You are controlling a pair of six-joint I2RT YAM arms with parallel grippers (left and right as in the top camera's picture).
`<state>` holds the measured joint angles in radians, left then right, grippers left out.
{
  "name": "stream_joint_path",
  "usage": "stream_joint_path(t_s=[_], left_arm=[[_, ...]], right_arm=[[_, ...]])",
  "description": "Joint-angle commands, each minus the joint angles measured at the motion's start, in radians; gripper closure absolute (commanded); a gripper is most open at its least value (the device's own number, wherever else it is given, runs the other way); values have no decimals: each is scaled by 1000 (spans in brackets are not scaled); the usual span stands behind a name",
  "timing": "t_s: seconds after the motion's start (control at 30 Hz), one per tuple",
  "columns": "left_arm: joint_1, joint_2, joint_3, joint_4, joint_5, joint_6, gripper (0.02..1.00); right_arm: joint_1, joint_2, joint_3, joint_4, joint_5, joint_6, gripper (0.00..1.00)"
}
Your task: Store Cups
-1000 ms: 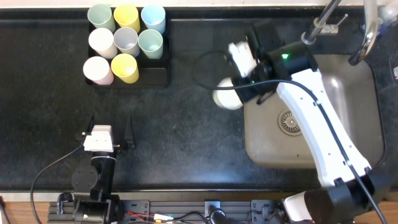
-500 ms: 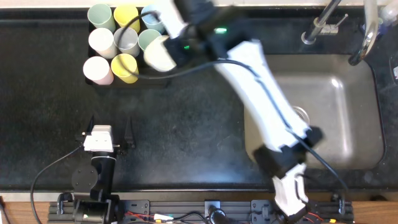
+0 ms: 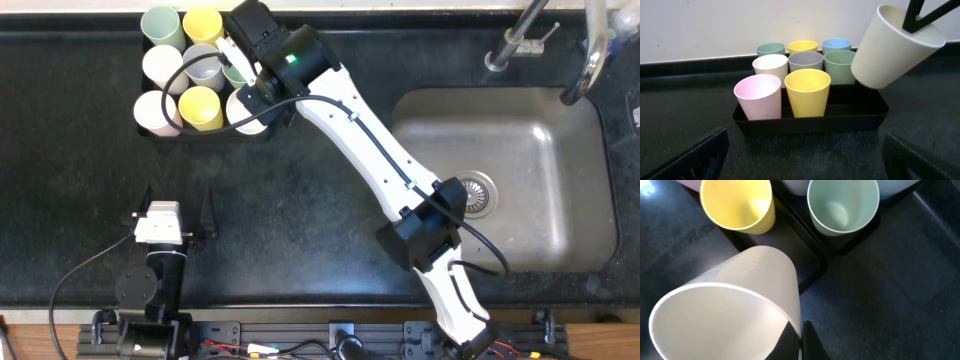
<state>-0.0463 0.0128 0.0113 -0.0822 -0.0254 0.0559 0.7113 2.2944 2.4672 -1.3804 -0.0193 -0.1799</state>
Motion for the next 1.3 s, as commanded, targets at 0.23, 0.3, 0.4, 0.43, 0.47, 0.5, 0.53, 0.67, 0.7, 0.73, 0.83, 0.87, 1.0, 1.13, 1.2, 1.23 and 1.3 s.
stream_joint_path(t_s=[0.23, 0.3, 0.4, 0.43, 0.47, 0.5, 0.53, 0.67, 0.7, 0.73, 0.83, 0.87, 1.0, 1.13, 1.2, 1.23, 1.3], left_arm=[[-6, -10, -3, 0, 10, 12, 20], [-6, -10, -3, 0, 10, 12, 20], [-6, -10, -3, 0, 10, 12, 20], [-6, -10, -3, 0, 10, 12, 20], [-6, -10, -3, 0, 10, 12, 20], [-6, -10, -3, 0, 10, 12, 20], [-6, -10, -3, 0, 10, 11, 20], [-6, -10, -3, 0, 10, 12, 20], [-6, -10, -3, 0, 10, 12, 20], [-6, -10, -3, 0, 10, 11, 20], [-6, -10, -3, 0, 10, 11, 20], [-6, -10, -3, 0, 10, 12, 20], [-6, -10, -3, 0, 10, 12, 20], [-6, -10, -3, 0, 10, 12, 20], [-6, -10, -3, 0, 10, 12, 20], [-6, -10, -3, 0, 10, 12, 23], [-6, -10, -3, 0, 10, 12, 20]], right_arm=[[-3, 65, 34, 42, 13, 7, 956], [-5, 75, 34, 50, 13, 7, 958], [-7, 93, 34, 56, 13, 7, 958], [-7, 101, 34, 57, 13, 7, 958], [-7, 106, 34, 57, 13, 7, 956], [-7, 113, 34, 58, 13, 5, 956], [-7, 119, 34, 58, 13, -1, 958], [-7, 136, 34, 68, 13, -4, 958], [-7, 138, 34, 69, 13, -4, 956], [-7, 140, 34, 70, 13, -4, 958], [-10, 150, 34, 76, 13, -8, 958], [-11, 154, 34, 76, 14, -9, 956], [-11, 174, 34, 76, 23, -24, 958], [-11, 192, 34, 84, 55, -31, 956], [-11, 196, 34, 89, 62, -31, 956], [-11, 197, 34, 90, 66, -31, 956], [-11, 198, 34, 92, 69, -31, 958]])
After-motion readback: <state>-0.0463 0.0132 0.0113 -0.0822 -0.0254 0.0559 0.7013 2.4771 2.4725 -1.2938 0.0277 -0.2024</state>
